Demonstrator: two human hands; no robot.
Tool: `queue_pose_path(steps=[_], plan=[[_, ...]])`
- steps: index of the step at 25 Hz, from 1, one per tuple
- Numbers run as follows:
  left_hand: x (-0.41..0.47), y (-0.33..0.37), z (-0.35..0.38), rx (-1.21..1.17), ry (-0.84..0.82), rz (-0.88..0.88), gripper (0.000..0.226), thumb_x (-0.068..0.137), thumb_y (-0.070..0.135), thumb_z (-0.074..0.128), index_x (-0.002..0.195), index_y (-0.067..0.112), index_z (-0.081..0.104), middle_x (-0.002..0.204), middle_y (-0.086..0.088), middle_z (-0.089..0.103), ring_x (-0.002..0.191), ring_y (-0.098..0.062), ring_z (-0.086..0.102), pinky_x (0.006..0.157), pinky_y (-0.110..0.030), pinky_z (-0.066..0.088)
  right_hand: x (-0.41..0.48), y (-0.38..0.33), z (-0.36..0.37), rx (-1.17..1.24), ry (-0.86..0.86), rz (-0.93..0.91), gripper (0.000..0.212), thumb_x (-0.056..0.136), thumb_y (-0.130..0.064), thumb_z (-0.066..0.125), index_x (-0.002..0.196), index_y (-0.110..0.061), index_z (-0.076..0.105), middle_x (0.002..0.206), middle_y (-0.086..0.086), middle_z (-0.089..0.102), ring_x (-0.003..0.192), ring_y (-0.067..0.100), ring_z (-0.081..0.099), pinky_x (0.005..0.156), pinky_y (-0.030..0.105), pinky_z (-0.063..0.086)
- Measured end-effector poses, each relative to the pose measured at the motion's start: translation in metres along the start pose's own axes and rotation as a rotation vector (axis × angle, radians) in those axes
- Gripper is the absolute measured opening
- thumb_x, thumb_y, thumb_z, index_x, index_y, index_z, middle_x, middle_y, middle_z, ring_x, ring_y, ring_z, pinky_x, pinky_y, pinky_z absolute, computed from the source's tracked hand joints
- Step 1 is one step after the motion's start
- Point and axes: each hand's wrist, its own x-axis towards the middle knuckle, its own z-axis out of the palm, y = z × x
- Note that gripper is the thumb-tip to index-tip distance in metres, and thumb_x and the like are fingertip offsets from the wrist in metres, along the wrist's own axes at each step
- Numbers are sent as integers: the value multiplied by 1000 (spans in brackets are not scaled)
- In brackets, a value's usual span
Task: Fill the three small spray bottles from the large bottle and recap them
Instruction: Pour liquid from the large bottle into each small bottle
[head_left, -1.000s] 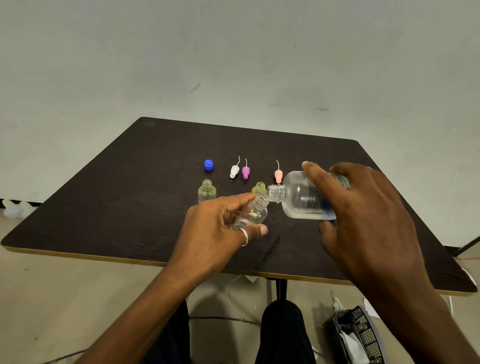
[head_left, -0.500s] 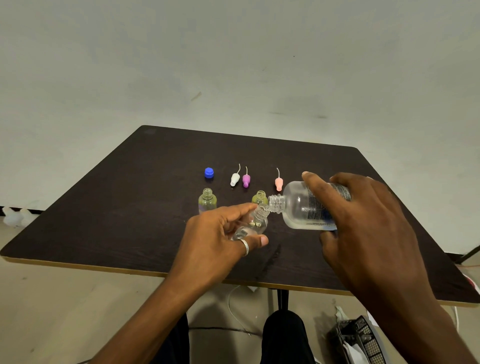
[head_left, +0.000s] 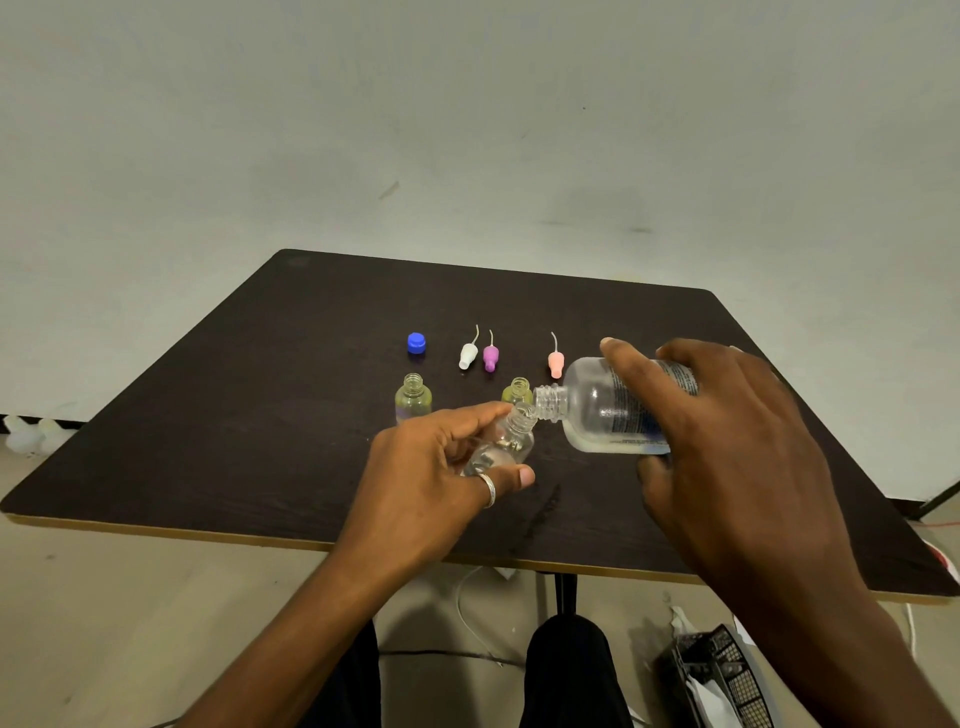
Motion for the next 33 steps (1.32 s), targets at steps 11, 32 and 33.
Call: queue_pose_path(steps=[11,32,33], plan=[[0,2,0,-14,0,1,58,72,28,87,127,29,67,110,17,74,98,9,67,90,-15,54,1,0,0,-5,1,-7,93,44,-9,92,131,-17,59,112,21,63,102,43,59,76,50,53],[0,0,0,-6,-7,5,59,73,29,86,128,30,64,114,18,71,100,11,65,88,-10,51,0,2,2,-5,-6,-9,93,47,-12,92,133,-18,57,114,20,63,104,42,58,78,50,53],[0,1,0,-7,-6,4,60,73,29,86,128,30,64,114,18,71,101,11,65,88,-10,52,0,2,2,-5,-6,-9,93,47,-12,92,133,-18,57,115,20,62,105,42,58,78,50,53]])
